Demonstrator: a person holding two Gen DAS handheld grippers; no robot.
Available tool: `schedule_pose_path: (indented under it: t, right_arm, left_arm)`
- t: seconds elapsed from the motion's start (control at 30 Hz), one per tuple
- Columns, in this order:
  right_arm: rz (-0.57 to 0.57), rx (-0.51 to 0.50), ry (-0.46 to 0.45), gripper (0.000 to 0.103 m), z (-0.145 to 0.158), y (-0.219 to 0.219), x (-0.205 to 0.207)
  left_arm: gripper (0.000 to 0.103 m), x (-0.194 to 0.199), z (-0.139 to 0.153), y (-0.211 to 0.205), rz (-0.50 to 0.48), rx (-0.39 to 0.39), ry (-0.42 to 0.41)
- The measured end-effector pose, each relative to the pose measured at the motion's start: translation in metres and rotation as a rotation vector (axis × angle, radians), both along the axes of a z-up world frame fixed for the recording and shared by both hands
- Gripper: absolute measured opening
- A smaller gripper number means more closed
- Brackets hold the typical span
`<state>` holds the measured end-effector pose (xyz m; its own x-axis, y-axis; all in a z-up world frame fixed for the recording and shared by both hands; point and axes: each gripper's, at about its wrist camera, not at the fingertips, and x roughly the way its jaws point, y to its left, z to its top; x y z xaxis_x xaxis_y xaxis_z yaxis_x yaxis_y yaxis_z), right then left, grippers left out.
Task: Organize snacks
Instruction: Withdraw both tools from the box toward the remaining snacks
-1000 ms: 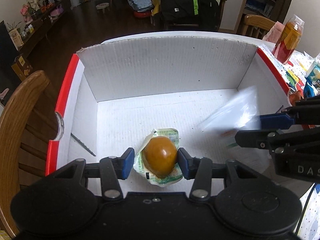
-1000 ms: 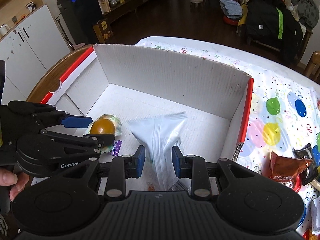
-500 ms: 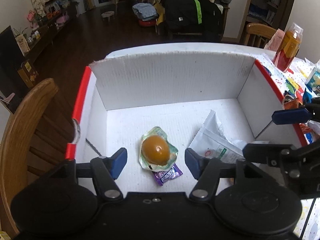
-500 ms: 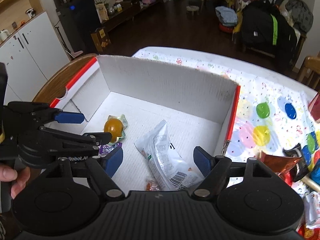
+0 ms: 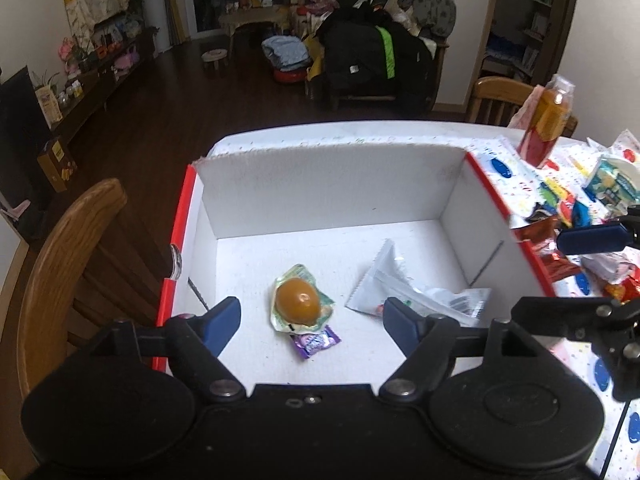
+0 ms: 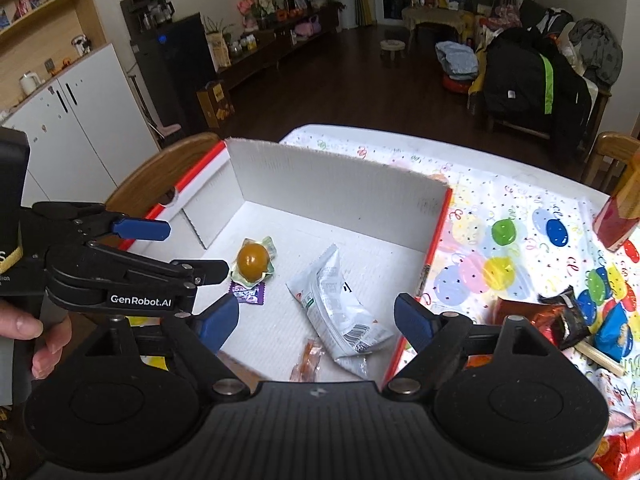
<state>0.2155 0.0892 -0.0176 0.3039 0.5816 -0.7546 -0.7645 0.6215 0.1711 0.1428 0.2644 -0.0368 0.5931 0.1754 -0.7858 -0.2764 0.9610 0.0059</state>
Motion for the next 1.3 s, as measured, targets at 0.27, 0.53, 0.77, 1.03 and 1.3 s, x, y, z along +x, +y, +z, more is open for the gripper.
schedule_pose_path:
  t: [0.27, 0.53, 0.77, 1.03, 1.3]
  right_arm:
    - [-0.023, 0.051, -0.038, 0.088, 0.022, -0.049, -0.017]
    - [-0.086, 0.109, -0.074, 0.101, 0.034, -0.112, -0.026]
    - [-0.131, 0.163, -0.13, 0.103, 0.031, -0.173, -0.032]
    - [-0.195, 0.13, -0.148, 0.103, 0.022, -0.235, -0.026]
    - [-0.367, 0.011, -0.192, 0.103, 0.003, -0.29, -0.001]
  left_arm:
    - [0.088, -0.016, 0.024, -0.032, -0.056, 0.011, -0.077]
    - [0.096, -0.023, 0.04, -0.074, -0.121, -0.006, -0.145]
    - [0.102, -0.018, 0.048, -0.119, -0.2, -0.03, -0.19]
    - [0.103, -0.005, 0.043, -0.171, -0.262, -0.039, -0.225]
    - [0.103, 0.013, 0.027, -0.22, -0.295, -0.07, -0.219]
